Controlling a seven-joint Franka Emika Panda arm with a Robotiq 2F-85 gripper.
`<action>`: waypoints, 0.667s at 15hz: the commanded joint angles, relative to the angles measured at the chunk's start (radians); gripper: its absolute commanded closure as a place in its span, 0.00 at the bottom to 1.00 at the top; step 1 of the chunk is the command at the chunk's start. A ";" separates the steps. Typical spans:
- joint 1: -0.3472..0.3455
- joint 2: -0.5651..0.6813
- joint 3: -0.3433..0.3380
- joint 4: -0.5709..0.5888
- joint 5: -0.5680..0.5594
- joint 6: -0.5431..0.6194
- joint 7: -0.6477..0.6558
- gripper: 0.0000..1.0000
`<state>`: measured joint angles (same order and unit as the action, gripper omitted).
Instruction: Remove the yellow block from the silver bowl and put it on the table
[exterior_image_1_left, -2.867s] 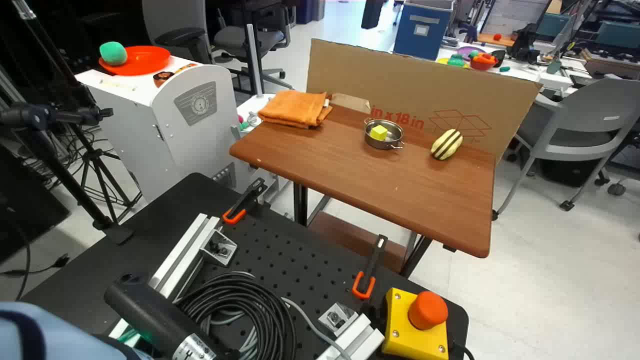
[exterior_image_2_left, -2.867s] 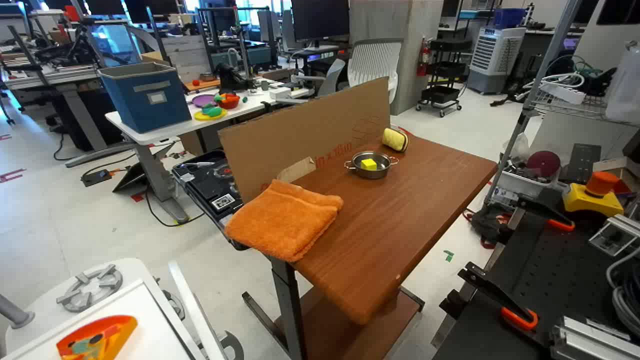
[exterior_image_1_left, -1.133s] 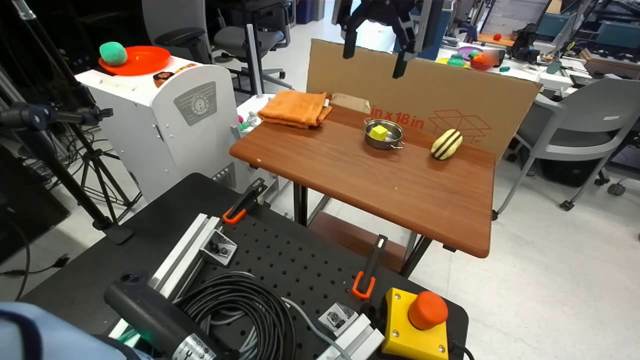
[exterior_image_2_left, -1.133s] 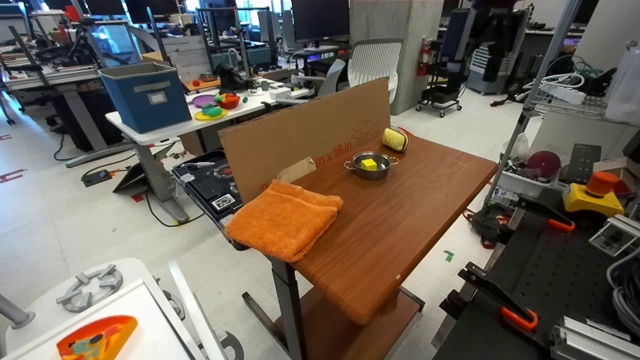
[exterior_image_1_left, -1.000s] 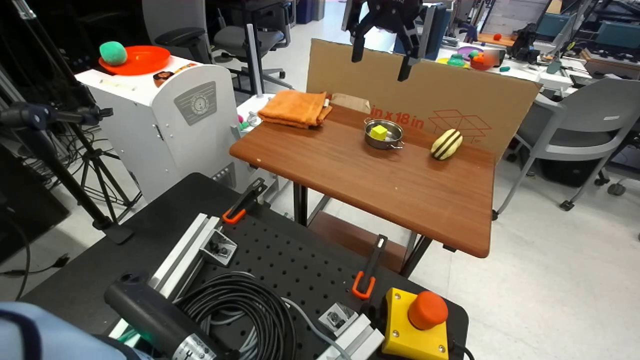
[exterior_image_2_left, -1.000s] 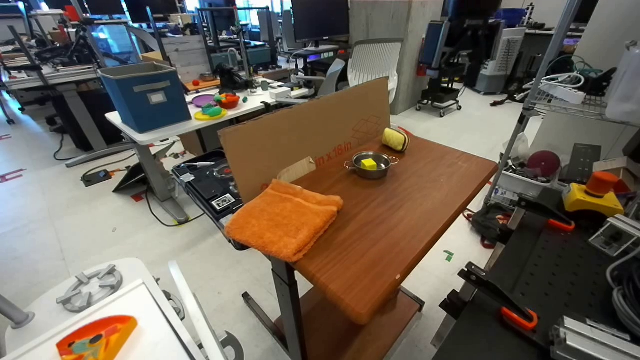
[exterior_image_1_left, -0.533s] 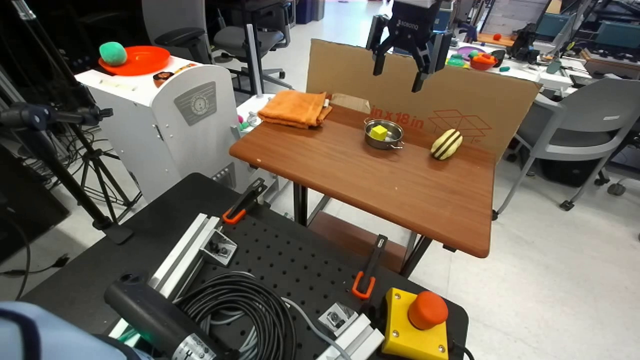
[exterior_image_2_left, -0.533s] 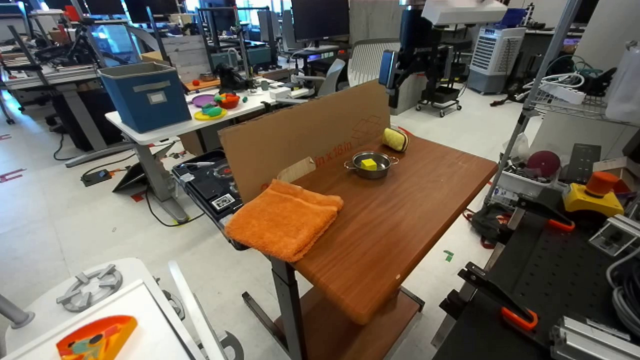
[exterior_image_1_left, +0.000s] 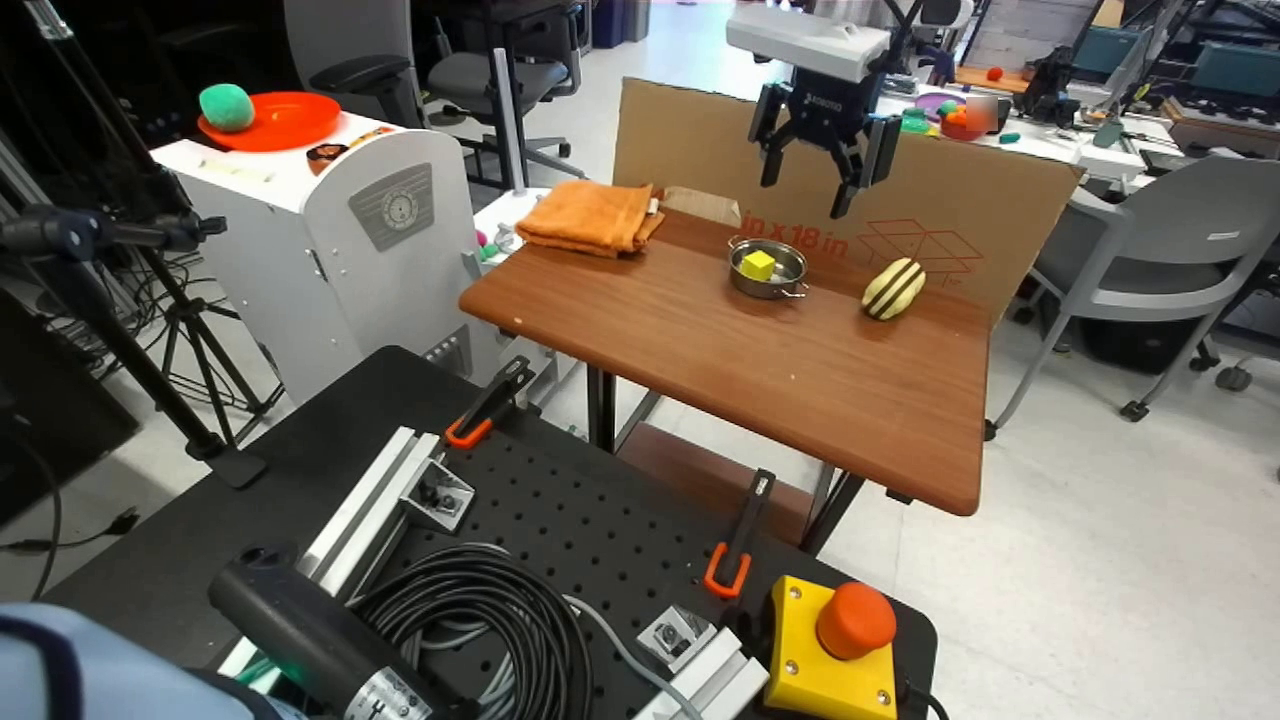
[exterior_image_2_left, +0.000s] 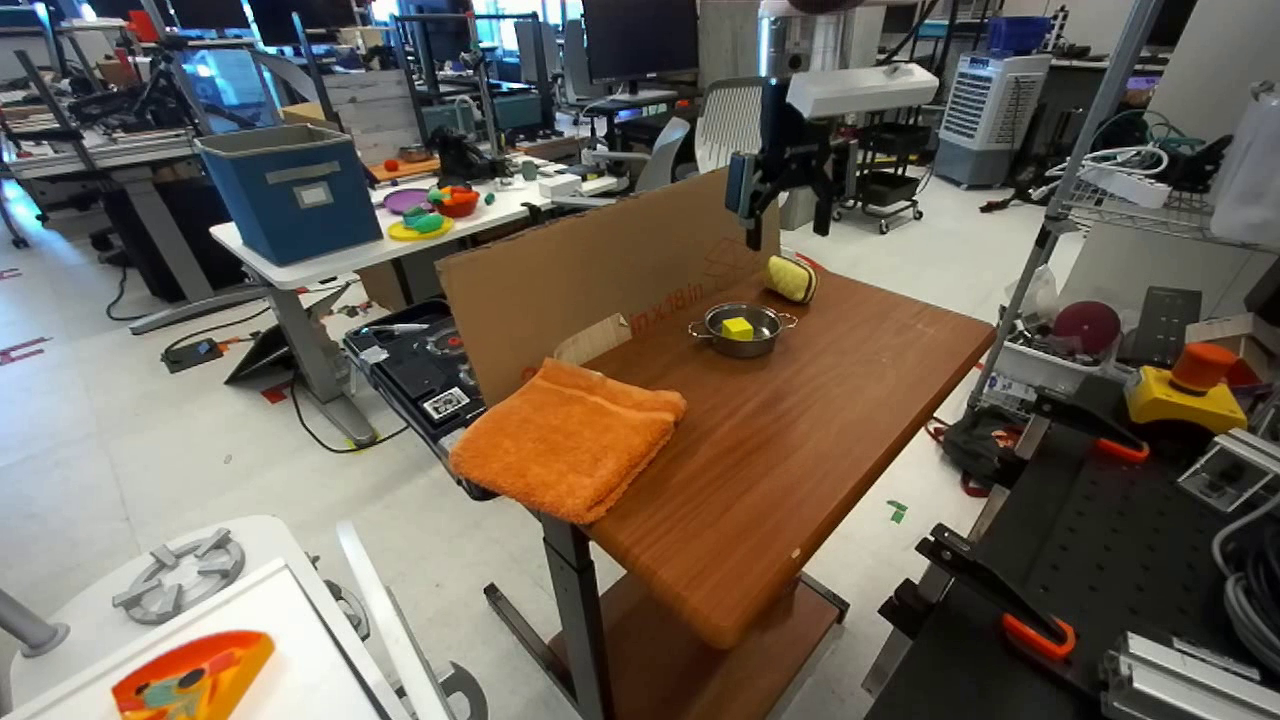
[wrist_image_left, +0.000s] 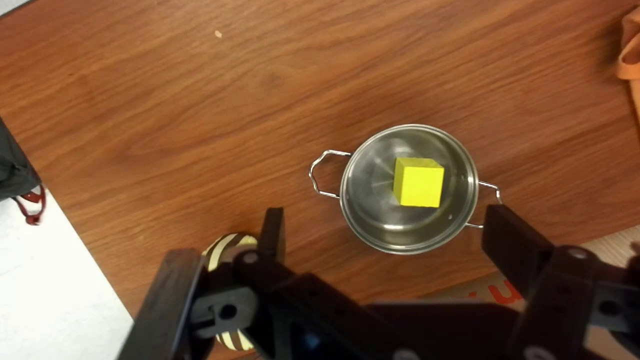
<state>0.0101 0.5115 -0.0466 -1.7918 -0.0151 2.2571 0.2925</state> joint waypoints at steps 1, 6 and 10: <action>0.027 0.098 -0.019 0.092 -0.015 -0.014 0.030 0.00; 0.054 0.191 -0.023 0.158 -0.015 -0.020 0.046 0.00; 0.071 0.250 -0.029 0.213 -0.012 -0.028 0.058 0.00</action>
<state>0.0596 0.7113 -0.0556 -1.6493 -0.0151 2.2564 0.3280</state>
